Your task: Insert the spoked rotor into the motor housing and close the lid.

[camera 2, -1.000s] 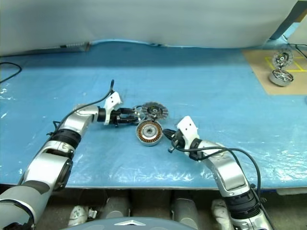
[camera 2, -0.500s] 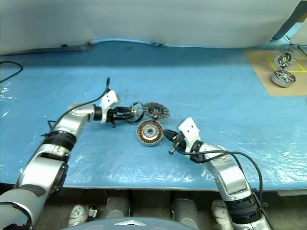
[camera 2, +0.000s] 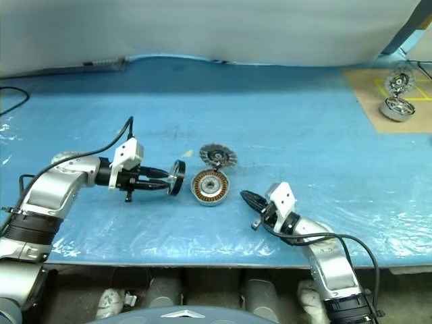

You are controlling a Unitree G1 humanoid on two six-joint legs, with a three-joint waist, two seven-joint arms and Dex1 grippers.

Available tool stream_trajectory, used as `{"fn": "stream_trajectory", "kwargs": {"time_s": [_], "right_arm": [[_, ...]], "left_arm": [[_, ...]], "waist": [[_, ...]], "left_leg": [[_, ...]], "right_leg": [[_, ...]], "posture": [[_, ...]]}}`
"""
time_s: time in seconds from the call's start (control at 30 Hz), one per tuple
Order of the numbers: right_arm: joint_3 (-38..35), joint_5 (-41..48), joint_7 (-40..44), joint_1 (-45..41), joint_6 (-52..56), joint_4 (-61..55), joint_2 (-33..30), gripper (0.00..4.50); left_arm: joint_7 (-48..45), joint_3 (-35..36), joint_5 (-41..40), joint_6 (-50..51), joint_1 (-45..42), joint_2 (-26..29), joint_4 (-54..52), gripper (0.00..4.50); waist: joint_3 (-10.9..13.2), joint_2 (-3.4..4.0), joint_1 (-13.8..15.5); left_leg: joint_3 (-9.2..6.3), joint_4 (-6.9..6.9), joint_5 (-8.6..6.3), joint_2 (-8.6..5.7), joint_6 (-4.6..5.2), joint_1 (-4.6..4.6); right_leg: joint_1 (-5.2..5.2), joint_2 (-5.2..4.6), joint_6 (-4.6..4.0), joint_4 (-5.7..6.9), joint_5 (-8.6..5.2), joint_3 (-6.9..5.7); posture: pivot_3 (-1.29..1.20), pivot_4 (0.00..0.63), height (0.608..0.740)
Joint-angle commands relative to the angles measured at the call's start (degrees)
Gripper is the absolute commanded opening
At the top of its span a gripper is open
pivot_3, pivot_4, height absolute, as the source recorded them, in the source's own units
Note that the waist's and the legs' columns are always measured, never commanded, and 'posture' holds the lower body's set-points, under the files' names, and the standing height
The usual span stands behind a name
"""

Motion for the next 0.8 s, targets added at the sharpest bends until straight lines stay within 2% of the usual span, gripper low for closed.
{"fn": "stream_trajectory", "kwargs": {"time_s": [0.03, 0.2, 0.47, 0.8], "right_arm": [[0.3, 1.8, 2.9, -0.1, -0.9, -0.6, -0.8, 0.00], [0.8, 1.7, 5.1, -0.9, -0.7, 0.1, -1.3, 0.00], [2.6, 0.4, 6.2, -2.6, -1.3, 1.8, -1.0, 0.00], [4.2, -0.3, 5.8, -2.7, -1.4, 2.0, -0.8, 0.00]], "left_arm": [[0.0, -0.1, -2.5, 2.7, -1.2, 0.4, -4.6, 1.00], [0.3, -3.9, -1.8, 3.3, -3.5, -1.1, -5.9, 1.00], [1.3, -10.8, 3.4, -0.4, -7.9, -4.6, -0.9, 1.00], [1.6, -12.8, 6.9, -2.5, -10.1, -5.6, 3.2, 1.00]], "waist": [[0.0, 0.00, -0.1], [0.0, 0.00, -0.1], [0.0, 0.00, -0.2], [0.0, 0.00, -0.1]], "left_leg": [[0.00, 0.00, 0.00, 0.00, 0.00, 0.00], [0.00, 0.00, 0.01, -0.01, 0.00, 0.00], [0.00, 0.02, 0.01, -0.02, 0.00, -0.04], [0.00, 0.02, 0.01, -0.02, 0.00, -0.10]], "right_leg": [[0.00, 0.00, 0.00, 0.00, 0.00, 0.00], [0.00, 0.00, 0.00, -0.01, 0.00, 0.00], [0.00, 0.01, 0.00, 0.01, 0.00, 0.00], [0.01, 0.02, -0.01, 0.03, 0.00, 0.01]], "posture": [[0.00, 0.150, 0.740], [0.00, 0.150, 0.740], [0.00, 0.150, 0.740], [0.00, 0.150, 0.740]]}}
